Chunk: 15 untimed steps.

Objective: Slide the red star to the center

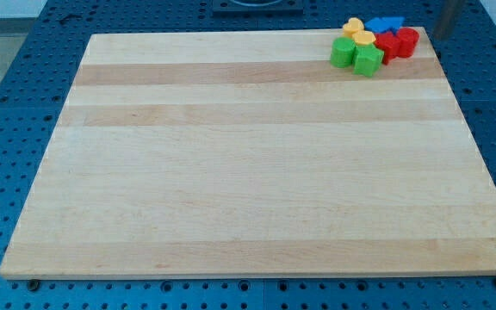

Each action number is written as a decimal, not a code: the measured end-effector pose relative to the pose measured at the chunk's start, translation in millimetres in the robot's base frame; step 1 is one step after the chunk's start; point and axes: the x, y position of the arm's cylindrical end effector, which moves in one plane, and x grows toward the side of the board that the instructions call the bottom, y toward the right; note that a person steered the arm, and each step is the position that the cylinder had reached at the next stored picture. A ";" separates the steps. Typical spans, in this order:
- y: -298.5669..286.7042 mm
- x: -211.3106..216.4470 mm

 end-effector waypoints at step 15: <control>-240.4 160.8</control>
